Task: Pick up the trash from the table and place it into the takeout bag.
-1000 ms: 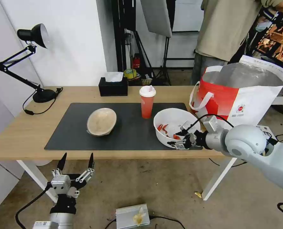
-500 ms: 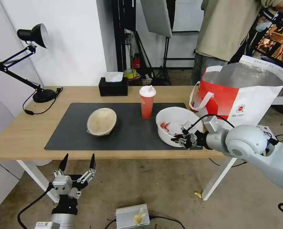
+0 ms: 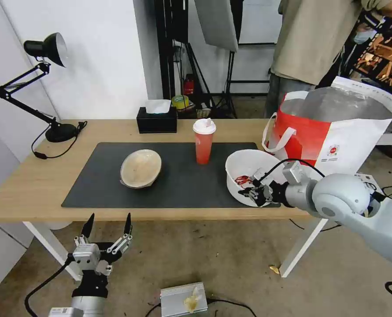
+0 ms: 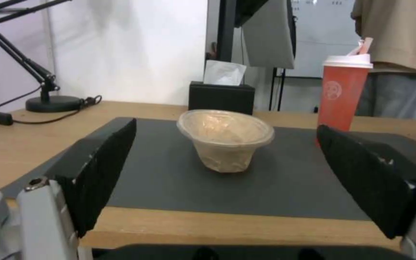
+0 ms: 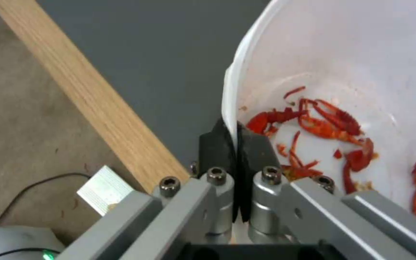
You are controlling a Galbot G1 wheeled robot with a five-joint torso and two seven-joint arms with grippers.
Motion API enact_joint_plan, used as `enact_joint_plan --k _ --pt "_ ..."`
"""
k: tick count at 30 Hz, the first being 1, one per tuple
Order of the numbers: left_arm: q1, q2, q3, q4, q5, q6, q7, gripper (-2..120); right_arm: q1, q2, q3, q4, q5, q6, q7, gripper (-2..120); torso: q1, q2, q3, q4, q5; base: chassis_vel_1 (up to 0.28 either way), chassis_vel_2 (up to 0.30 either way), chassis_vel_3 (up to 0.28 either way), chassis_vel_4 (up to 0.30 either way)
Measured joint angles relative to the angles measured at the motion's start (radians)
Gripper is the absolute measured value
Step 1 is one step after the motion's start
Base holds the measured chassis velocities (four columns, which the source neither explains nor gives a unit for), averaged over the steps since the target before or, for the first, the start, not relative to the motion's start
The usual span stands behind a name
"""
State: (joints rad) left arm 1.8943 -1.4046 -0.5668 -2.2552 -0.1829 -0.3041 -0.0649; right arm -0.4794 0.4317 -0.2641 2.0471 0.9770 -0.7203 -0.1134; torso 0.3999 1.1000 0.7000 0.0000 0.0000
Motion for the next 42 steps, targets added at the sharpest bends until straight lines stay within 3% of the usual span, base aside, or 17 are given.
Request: enact_joint_plan --k 19,42 --pt "0.003 -0.007 -0.008 -0.014 0.001 -0.004 -0.003 100 -0.010 -0.106 0.075 0.154 -0.018 0.012 -0.046 0 0.000 0.000 0.000 0.0000 0.0000 0.000 0.000 0.000 0.000" --pt "0.002 0.001 -0.018 0.005 -0.002 -0.027 -0.004 100 -0.035 -0.236 0.204 0.293 -0.124 0.104 -0.131 0 0.000 0.000 0.000 0.0000 -0.0001 0.000 0.000 0.000 0.000"
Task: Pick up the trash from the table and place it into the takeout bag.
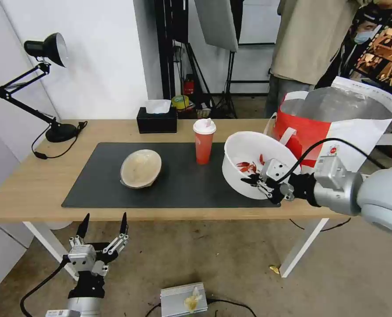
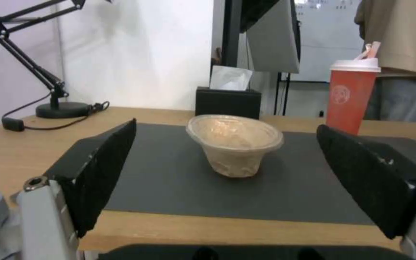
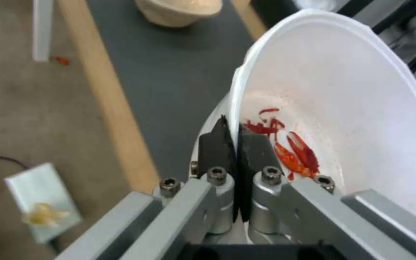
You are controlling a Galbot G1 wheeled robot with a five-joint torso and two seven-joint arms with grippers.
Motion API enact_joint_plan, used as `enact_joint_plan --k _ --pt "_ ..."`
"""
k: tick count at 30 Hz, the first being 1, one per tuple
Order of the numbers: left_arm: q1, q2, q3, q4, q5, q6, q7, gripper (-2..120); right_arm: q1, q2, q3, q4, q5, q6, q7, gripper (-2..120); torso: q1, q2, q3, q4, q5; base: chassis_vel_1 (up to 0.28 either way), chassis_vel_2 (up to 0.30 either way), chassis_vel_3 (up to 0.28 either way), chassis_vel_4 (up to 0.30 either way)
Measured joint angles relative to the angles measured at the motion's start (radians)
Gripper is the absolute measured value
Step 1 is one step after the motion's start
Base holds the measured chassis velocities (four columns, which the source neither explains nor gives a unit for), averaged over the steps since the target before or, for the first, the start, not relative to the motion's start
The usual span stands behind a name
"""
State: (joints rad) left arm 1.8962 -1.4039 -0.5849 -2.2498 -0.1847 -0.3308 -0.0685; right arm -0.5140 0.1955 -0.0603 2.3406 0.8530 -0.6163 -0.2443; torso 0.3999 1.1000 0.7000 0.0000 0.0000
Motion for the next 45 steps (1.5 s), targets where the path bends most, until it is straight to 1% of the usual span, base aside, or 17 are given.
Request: enact_joint_plan --k 2,3,6,7,10,16,20,24,29,31,33,37,45 --pt "0.001 0.003 0.000 0.006 0.000 -0.003 0.000 100 -0.003 -0.036 0.042 0.016 -0.057 0.041 -0.036 0 0.000 0.000 0.000 0.0000 0.0000 0.000 0.000 0.000 0.000" --pt "0.001 0.003 0.000 0.006 0.000 -0.003 0.000 100 -0.003 -0.036 0.042 0.016 -0.057 0.041 -0.036 0 0.000 0.000 0.000 0.0000 0.0000 0.000 0.000 0.000 0.000" --pt "-0.001 0.004 0.004 0.019 0.000 -0.010 0.000 100 -0.011 -0.083 0.110 0.034 -0.112 0.099 -0.063 0 0.000 0.000 0.000 0.0000 0.0000 0.000 0.000 0.000 0.000" --pt "-0.001 0.004 0.004 0.019 0.000 -0.010 0.000 100 -0.011 -0.083 0.110 0.034 -0.112 0.099 -0.063 0 0.000 0.000 0.000 0.0000 0.0000 0.000 0.000 0.000 0.000" --pt "-0.001 0.005 0.009 0.020 0.000 -0.011 0.000 100 -0.019 -0.112 0.186 0.043 -0.122 0.141 -0.066 0 0.000 0.000 0.000 0.0000 0.0000 0.000 0.000 0.000 0.000" --pt "-0.001 0.009 0.012 0.020 0.000 -0.011 0.000 100 -0.022 -0.127 0.243 0.029 -0.115 0.161 -0.067 0 0.000 0.000 0.000 0.0000 0.0000 0.000 0.000 0.000 0.000" --pt "-0.001 0.015 0.012 0.018 0.000 -0.009 0.000 100 -0.024 -0.134 0.283 -0.001 -0.106 0.167 -0.067 0 0.000 0.000 0.000 0.0000 0.0000 0.000 0.000 0.000 0.000" --pt "-0.003 0.022 0.010 0.017 -0.001 -0.007 0.000 100 -0.024 -0.142 0.342 -0.059 -0.092 0.171 -0.068 0 0.000 0.000 0.000 0.0000 0.0000 0.000 0.000 0.000 0.000" --pt "-0.005 0.024 0.011 0.017 -0.001 -0.006 0.000 100 -0.022 -0.144 0.372 -0.096 -0.089 0.174 -0.073 0 0.000 0.000 0.000 -0.0001 0.0001 0.000 0.000 0.000 0.000" --pt "-0.006 0.024 0.012 0.019 -0.002 -0.005 0.000 100 -0.021 -0.146 0.390 -0.139 -0.092 0.179 -0.080 0 0.000 0.000 0.000 0.0000 0.0001 0.000 0.000 0.000 0.000" --pt "-0.006 0.024 0.012 0.021 -0.002 -0.005 0.000 100 -0.021 -0.146 0.391 -0.149 -0.095 0.181 -0.081 0 0.000 0.000 0.000 0.0000 0.0001 0.000 0.000 0.000 0.000" --pt "-0.006 0.028 0.014 0.029 -0.001 -0.005 0.001 100 -0.018 -0.131 0.395 -0.218 -0.141 0.197 -0.082 0 0.000 0.000 0.000 0.0000 0.0001 0.000 0.000 0.000 0.000" --pt "-0.009 0.029 0.015 0.034 -0.001 -0.005 0.002 100 -0.017 -0.106 0.393 -0.309 -0.204 0.216 -0.086 0 0.000 0.000 0.000 -0.0001 0.0001 0.000 0.000 0.000 0.000"
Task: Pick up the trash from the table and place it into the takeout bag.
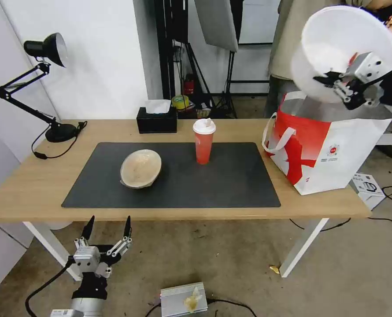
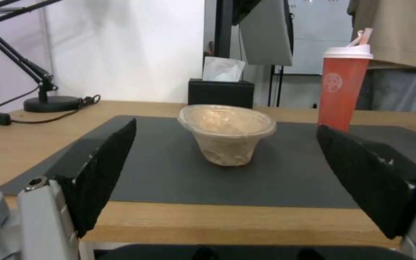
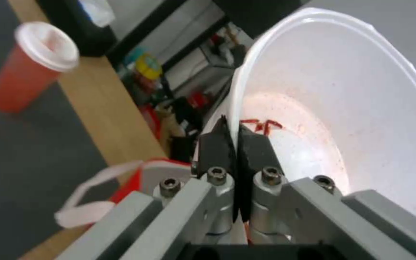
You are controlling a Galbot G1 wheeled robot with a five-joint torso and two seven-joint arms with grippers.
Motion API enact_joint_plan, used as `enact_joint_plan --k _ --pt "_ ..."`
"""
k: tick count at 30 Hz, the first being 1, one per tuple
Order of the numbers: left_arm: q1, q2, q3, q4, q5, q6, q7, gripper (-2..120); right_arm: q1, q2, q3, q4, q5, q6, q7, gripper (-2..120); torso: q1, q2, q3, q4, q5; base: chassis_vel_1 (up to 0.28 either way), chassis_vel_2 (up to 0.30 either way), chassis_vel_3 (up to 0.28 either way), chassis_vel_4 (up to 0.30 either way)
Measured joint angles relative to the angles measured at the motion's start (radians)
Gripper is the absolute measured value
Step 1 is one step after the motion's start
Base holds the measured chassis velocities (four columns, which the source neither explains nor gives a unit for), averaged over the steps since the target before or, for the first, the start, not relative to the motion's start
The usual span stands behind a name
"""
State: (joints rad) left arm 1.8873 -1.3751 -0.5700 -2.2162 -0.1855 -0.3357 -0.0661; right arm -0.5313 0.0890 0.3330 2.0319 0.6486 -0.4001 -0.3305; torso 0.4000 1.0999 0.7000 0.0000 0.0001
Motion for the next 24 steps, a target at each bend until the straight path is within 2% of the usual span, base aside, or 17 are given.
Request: enact_joint_plan --k 24 --pt "0.008 0.002 -0.006 0.010 0.002 0.000 0.006 100 0.024 0.208 -0.145 -0.196 -0.243 0.053 0.021 0 0.000 0.000 0.000 0.0001 -0.0001 0.000 0.000 0.000 0.000"
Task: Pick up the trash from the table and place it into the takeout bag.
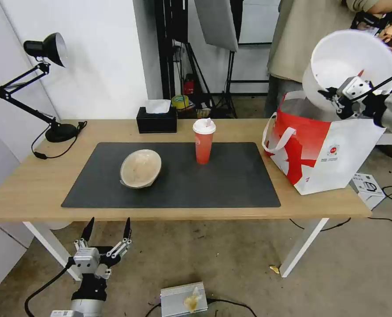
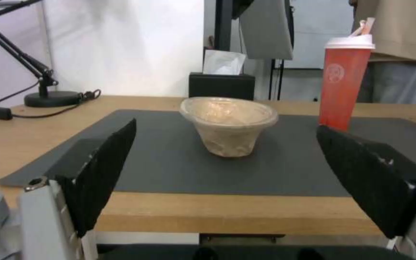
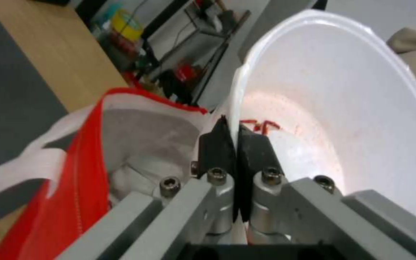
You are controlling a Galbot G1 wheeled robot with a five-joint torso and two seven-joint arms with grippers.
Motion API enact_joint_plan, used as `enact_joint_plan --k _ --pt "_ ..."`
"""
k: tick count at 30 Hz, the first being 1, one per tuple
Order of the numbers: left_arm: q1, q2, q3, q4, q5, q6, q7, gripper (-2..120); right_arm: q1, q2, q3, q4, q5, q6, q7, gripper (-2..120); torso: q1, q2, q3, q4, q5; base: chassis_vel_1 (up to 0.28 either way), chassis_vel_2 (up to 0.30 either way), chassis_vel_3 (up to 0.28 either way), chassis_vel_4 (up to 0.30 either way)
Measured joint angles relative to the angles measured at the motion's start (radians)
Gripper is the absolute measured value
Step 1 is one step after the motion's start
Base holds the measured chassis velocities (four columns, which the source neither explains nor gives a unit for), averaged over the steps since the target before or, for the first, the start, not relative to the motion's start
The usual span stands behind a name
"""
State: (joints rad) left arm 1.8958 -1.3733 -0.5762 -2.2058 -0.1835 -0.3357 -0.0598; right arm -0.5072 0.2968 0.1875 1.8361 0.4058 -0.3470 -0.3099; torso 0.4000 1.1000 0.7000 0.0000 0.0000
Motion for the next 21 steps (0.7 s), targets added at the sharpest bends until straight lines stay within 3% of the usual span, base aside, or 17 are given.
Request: enact_joint_plan --k 21 --pt "0.003 -0.012 0.013 0.027 0.028 -0.003 0.003 100 0.030 0.085 -0.051 -0.118 -0.061 0.020 0.010 0 0.000 0.000 0.000 -0.0001 0.0000 0.000 0.000 0.000 0.000"
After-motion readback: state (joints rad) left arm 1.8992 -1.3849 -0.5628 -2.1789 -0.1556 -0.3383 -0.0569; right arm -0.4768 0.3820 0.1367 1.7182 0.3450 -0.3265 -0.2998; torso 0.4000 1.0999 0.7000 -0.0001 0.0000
